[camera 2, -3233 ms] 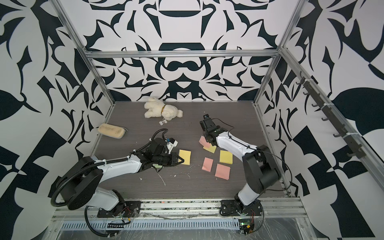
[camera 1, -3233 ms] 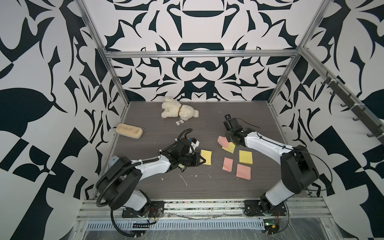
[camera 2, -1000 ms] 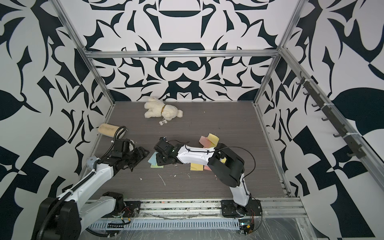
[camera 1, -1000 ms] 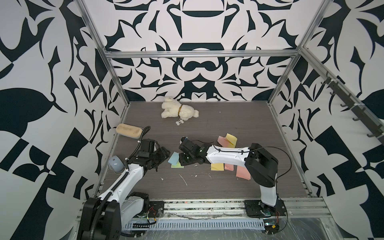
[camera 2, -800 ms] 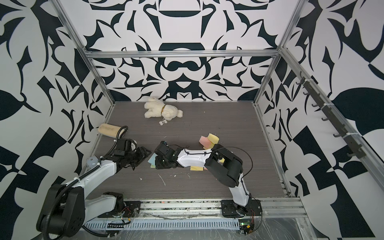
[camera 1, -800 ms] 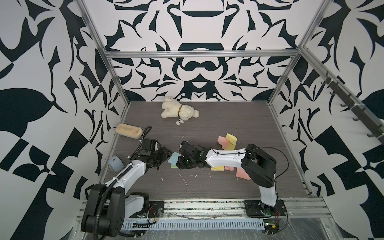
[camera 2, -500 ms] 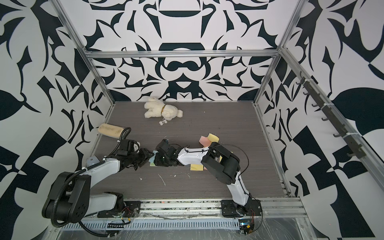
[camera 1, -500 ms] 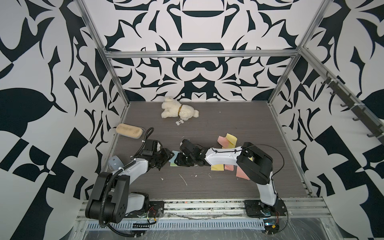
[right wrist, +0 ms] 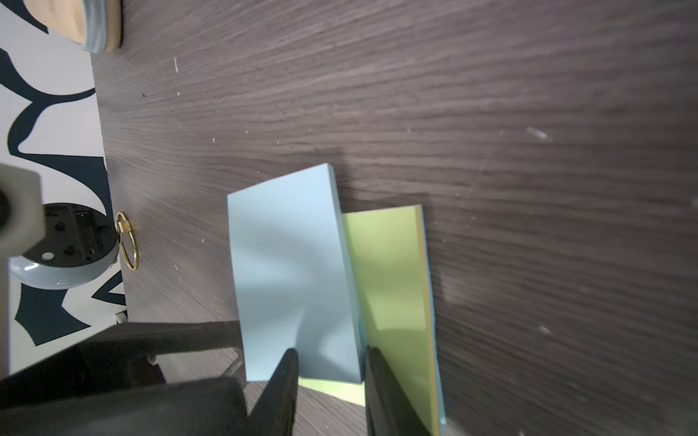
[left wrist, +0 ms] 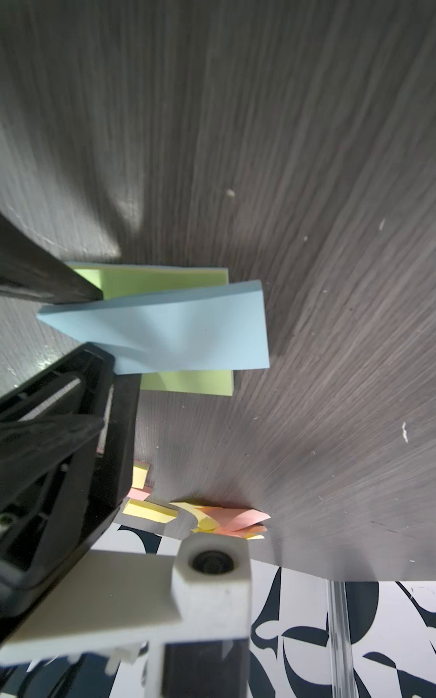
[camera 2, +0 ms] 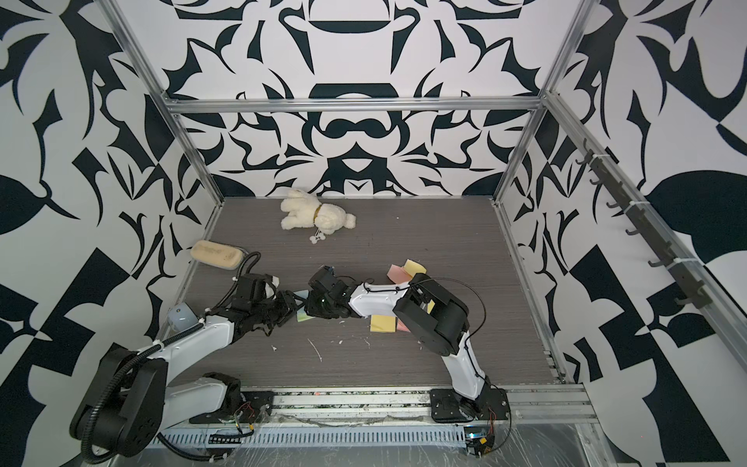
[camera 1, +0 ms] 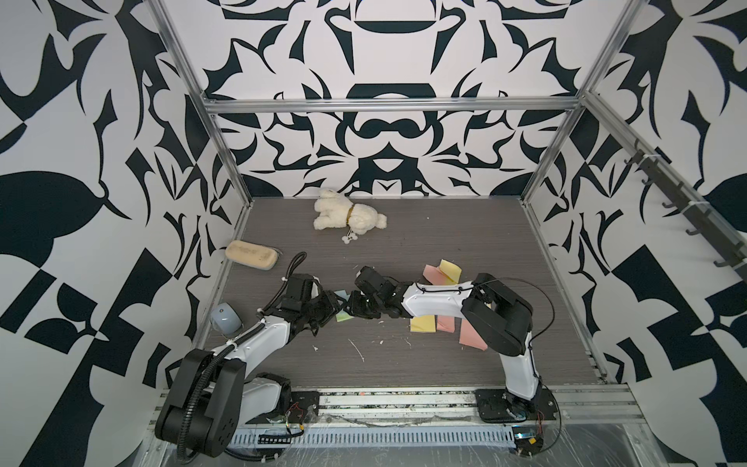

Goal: Tear off pages from different memo pads
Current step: Pick up the memo pad.

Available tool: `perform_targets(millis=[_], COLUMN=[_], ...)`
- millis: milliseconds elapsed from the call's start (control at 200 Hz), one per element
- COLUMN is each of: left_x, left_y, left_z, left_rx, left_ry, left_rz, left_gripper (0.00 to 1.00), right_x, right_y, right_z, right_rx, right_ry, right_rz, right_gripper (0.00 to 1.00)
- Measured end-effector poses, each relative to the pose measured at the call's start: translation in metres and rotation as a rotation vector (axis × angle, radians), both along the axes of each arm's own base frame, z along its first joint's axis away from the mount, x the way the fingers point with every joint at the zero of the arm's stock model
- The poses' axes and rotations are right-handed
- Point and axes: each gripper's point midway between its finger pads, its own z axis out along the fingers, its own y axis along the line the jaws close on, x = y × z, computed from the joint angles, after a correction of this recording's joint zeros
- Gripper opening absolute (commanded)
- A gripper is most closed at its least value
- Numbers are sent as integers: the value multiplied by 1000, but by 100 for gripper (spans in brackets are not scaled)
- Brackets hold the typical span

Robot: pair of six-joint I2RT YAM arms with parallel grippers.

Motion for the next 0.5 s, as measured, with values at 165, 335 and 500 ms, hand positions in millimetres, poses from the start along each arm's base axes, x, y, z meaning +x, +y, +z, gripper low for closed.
perform_targets(millis=[165, 335, 500], left_x=[-1, -2, -5], left_y=[0, 0, 2], left_z=[-2, -4, -9], left_rx=[2, 4, 10], left_ry=[3, 9, 25], left_rz=[-1, -1, 3], left_gripper=[49, 49, 50], right_x=[1, 3, 3], right_y=[-1, -3, -2], right_z=[-1, -2, -1], right_rx=[0, -2, 5], right_ry=[2, 5, 6], right_rz=[-6, -15, -14], right_gripper=[25, 12, 0])
